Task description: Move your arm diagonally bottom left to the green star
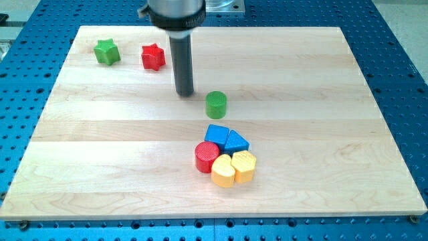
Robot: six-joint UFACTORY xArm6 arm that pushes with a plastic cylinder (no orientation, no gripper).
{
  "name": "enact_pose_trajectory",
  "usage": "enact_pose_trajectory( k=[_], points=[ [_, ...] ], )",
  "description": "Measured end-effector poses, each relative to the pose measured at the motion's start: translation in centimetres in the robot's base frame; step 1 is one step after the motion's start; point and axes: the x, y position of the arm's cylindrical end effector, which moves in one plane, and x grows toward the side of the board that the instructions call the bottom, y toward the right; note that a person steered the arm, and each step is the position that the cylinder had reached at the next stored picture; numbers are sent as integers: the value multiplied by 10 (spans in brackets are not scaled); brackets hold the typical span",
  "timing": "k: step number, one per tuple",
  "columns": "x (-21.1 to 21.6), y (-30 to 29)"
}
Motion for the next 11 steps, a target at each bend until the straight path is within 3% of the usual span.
enact_pose_trajectory(
  k=[1, 2, 3, 5, 6, 11],
  points=[
    [19, 47],
    [54, 62],
    [59, 55],
    [36, -171],
    [25, -250],
    [0, -254]
  ],
)
